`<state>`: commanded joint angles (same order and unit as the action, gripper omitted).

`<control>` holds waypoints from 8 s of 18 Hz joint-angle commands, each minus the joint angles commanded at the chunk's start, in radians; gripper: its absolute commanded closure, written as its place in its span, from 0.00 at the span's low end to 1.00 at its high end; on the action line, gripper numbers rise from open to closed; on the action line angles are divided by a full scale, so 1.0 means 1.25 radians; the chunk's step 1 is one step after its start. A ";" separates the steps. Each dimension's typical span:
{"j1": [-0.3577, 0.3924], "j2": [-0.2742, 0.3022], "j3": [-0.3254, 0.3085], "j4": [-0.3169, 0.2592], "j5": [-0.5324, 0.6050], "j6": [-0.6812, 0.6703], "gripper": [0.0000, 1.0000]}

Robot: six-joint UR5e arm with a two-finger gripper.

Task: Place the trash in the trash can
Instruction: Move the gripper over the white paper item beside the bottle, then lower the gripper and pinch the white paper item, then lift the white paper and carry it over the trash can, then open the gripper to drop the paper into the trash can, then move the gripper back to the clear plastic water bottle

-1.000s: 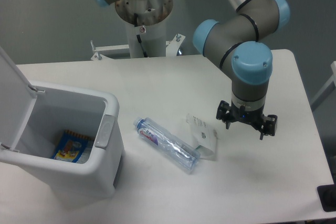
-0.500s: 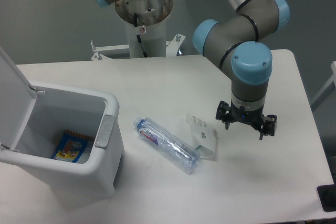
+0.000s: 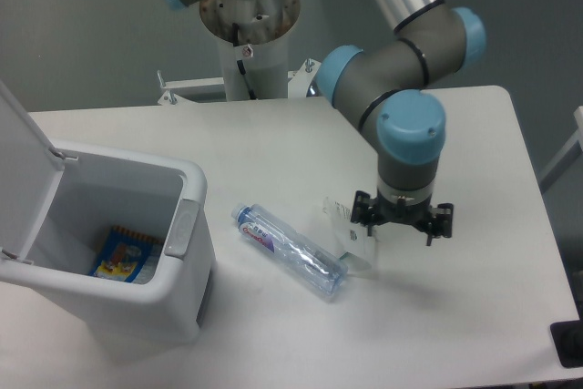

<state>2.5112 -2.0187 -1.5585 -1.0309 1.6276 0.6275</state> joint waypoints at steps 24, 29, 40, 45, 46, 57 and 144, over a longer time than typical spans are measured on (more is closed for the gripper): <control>-0.050 -0.027 -0.110 0.131 0.114 0.000 0.94; -0.049 -0.023 -0.112 0.134 0.112 0.004 1.00; -0.007 0.006 -0.074 0.141 -0.022 -0.006 1.00; 0.000 -0.009 0.012 0.142 -0.023 -0.085 1.00; 0.000 -0.011 0.033 0.142 -0.027 -0.109 1.00; -0.007 0.047 0.119 0.141 -0.172 -0.263 1.00; -0.033 -0.093 0.075 -0.119 -0.172 -0.552 0.00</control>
<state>2.4697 -2.1353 -1.4649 -1.1796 1.4128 -0.0629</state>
